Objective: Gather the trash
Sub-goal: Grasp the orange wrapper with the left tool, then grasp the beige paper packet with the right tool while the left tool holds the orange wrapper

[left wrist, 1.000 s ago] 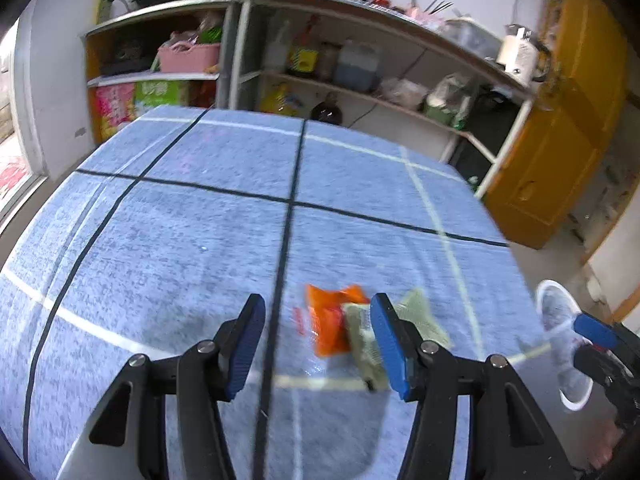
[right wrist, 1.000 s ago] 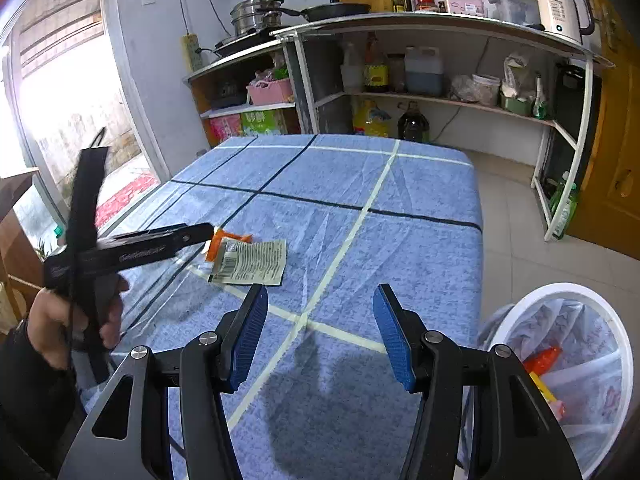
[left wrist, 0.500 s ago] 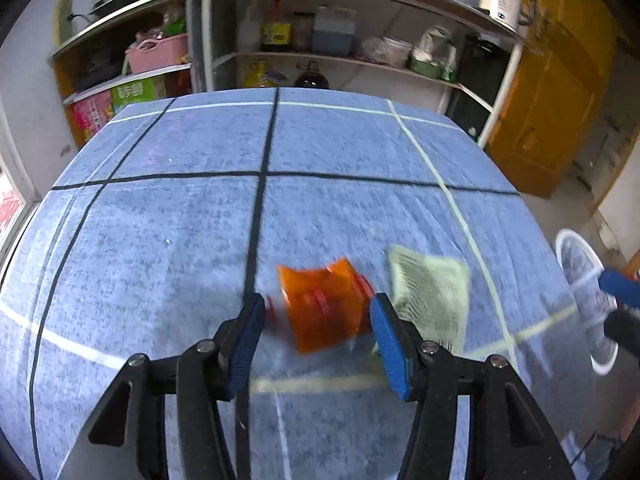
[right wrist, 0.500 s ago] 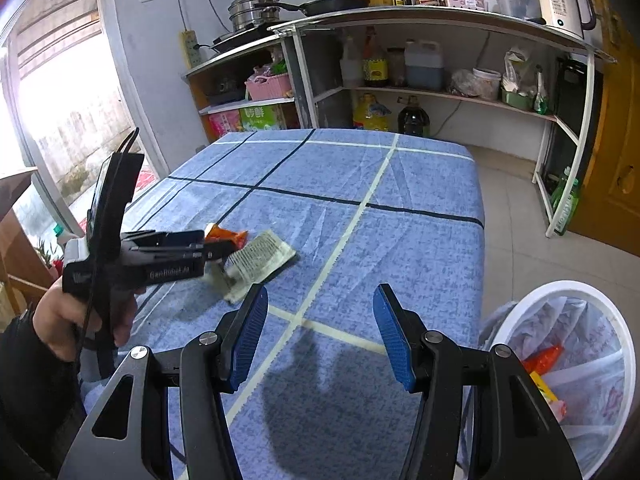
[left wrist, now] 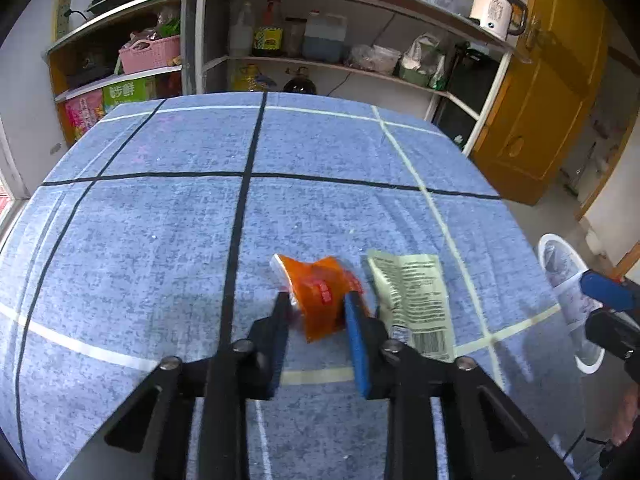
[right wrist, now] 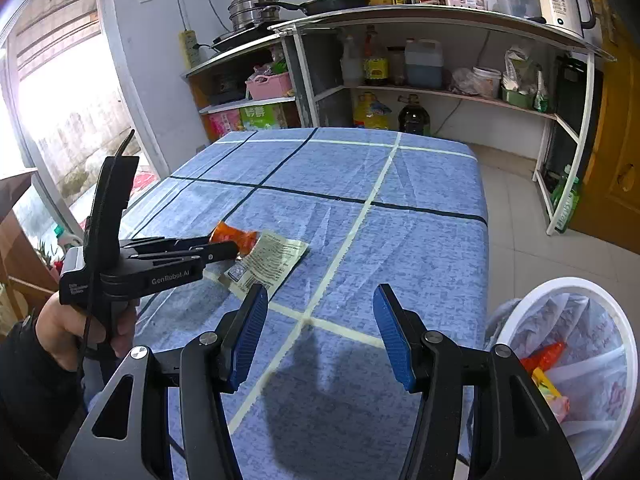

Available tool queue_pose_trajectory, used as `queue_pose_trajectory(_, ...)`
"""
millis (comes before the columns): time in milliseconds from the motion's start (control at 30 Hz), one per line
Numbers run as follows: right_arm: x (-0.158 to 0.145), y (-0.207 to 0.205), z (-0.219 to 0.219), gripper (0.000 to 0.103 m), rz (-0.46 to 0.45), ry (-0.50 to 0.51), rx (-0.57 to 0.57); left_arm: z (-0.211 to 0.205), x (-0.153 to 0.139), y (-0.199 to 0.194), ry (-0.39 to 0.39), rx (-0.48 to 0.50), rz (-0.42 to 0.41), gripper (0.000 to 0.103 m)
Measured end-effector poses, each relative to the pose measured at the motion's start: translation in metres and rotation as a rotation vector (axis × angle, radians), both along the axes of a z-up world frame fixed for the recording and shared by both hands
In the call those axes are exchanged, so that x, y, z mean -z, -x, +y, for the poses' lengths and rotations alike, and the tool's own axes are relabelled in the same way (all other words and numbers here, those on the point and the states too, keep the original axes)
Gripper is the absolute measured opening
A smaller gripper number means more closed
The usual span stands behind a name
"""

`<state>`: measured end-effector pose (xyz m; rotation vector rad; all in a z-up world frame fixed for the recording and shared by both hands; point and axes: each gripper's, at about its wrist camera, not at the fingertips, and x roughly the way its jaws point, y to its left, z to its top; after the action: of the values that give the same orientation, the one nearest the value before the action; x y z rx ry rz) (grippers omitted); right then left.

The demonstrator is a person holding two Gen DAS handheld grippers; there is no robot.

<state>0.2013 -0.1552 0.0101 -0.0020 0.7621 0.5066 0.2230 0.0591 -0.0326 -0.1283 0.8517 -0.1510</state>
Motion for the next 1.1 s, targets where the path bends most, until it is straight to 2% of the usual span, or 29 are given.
queue_pose_trajectory(67,0.0,-0.001,0.001,0.056,0.005,0.002,0.001,-0.002,-0.003,0.002,0.019,0.014,-0.022,0.009)
queue_pose_trajectory(133,-0.001,0.0,0.003,0.056,0.005,-0.002,-0.001,-0.003,-0.008,0.006,0.015,0.012,-0.04,0.007)
queue_pose_trajectory(500,0.0,-0.008,0.036,0.056,0.053,-0.014,0.0,0.026,-0.034,0.029,0.114,-0.011,-0.115,0.007)
queue_pose_trajectory(800,0.027,-0.037,0.075,0.056,0.176,-0.014,0.039,0.054,-0.054,0.053,0.149,-0.029,-0.189,0.007)
queue_pose_trajectory(1100,0.047,-0.064,0.1,0.056,0.23,-0.004,0.135,0.078,-0.054,0.06,0.188,-0.058,-0.197,0.007)
